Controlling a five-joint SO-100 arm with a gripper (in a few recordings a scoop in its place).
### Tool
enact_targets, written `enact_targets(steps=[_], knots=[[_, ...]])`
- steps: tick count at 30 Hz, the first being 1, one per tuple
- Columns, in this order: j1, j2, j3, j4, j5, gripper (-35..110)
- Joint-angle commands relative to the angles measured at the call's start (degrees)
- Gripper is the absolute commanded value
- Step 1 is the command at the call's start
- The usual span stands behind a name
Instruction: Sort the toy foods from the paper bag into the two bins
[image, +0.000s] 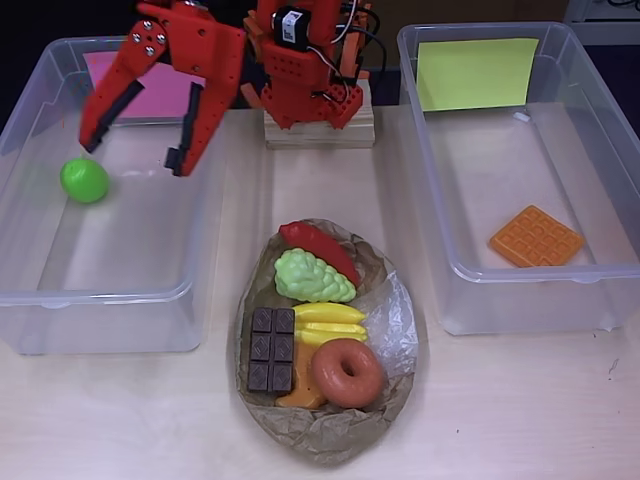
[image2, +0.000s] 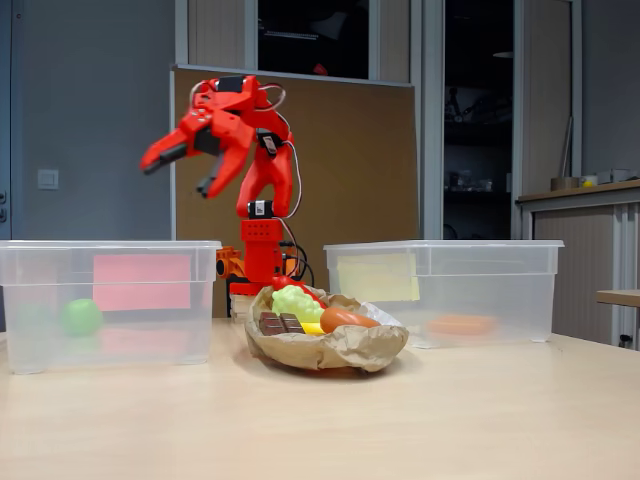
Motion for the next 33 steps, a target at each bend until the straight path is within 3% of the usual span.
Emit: enact_targets(steps=[1,16,33], knots=[[-6.77,-2.99,-1.49,0.79,2.81,34],[-21.80,-23.47,-2.64,-1.41,10.90,34],[-30.76,-57.66,-43.42,2.99,14.59,35]])
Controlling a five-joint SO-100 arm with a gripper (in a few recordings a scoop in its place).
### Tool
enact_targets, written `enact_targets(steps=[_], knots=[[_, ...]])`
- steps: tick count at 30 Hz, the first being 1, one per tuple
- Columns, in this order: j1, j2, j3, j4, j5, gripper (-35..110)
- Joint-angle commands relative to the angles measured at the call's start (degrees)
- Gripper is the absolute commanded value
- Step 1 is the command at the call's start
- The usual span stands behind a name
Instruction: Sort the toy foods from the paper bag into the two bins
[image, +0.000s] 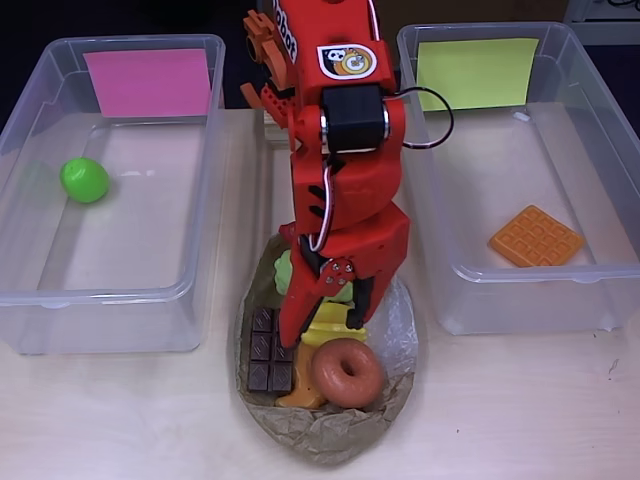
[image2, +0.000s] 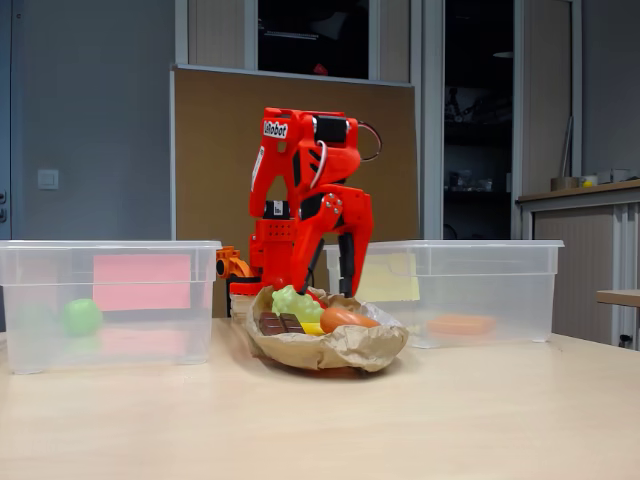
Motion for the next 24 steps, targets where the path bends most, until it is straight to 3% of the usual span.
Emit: enact_targets(steps=[1,3,11,24], knots=[[-2.37,-2.64,-6.24,-0.79,1.76,37],[-3.43,-4.75,-7.82,-1.93,2.37,45],[-6.06,-6.50,-7.73,0.62,5.89,49],[-4.04,-15.21,-14.33,-2.90,-2.90,49]])
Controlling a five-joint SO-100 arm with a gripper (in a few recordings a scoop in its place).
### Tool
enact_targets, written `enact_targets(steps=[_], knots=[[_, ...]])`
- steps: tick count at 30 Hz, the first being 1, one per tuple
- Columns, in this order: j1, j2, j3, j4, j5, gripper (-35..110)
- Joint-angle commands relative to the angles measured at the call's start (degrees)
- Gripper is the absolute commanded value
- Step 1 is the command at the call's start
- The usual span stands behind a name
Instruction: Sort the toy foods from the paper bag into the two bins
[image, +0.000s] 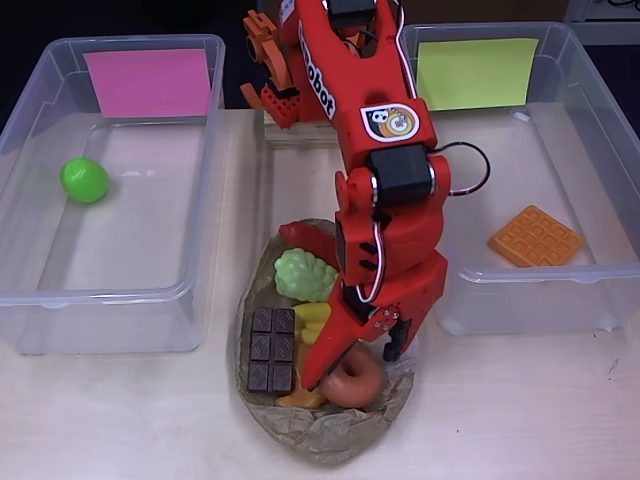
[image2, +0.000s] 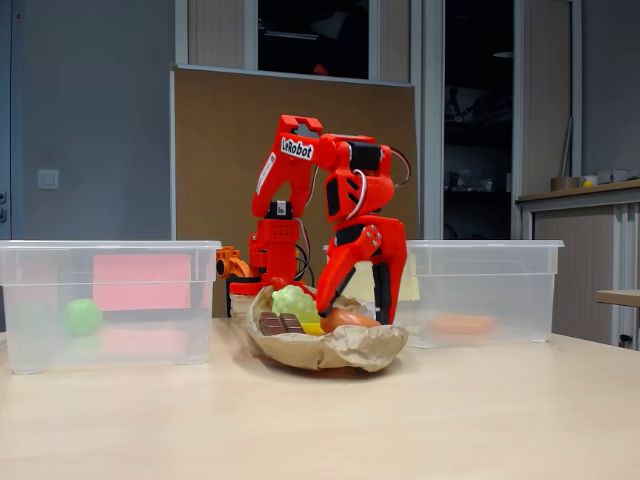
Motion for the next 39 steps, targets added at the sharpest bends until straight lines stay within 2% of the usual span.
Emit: enact_targets(steps=[1,14,26,39], knots=[[0.97,-1.14,-4.39,-0.88,-2.20,48],[2.02,-6.86,-12.13,1.41,-5.54,44],[1.41,-1.67,-10.02,11.34,2.72,44],[1.14,2.90,-2.46,11.25,5.89,42]])
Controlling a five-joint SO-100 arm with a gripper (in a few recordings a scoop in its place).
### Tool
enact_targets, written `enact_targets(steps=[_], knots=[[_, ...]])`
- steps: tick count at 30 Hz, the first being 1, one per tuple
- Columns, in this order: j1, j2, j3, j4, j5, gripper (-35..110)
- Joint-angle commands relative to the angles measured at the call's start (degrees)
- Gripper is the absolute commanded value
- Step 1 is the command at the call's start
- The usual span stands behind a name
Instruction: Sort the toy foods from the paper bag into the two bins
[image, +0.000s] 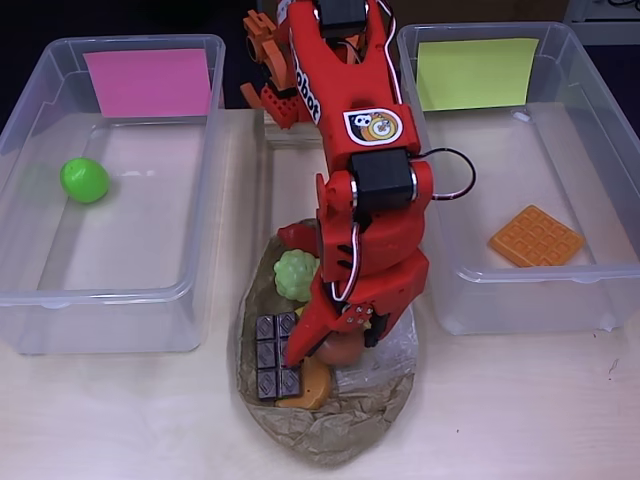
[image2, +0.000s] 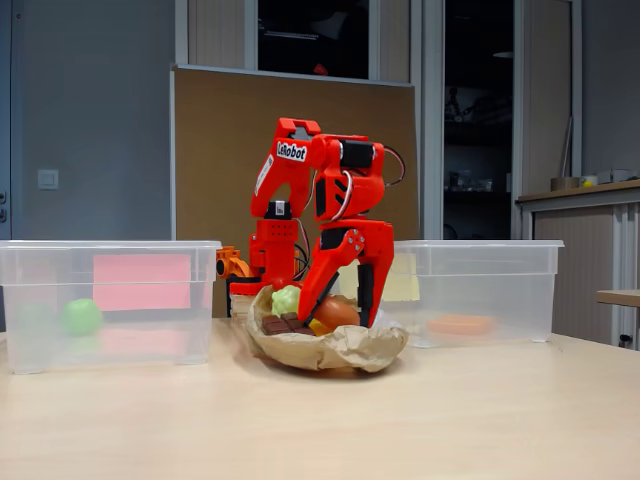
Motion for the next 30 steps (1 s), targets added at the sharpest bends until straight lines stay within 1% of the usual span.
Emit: enact_targets(steps=[1,12,20,25,30], knots=[[-1.32,3.60,0.79,0.70,0.88,42],[-1.49,3.60,-3.08,4.31,1.14,36],[-1.58,3.34,-11.43,12.48,-0.09,35],[-0.79,9.32,-13.01,21.18,-2.64,35],[-0.97,23.38,-3.43,24.08,-5.01,34]])
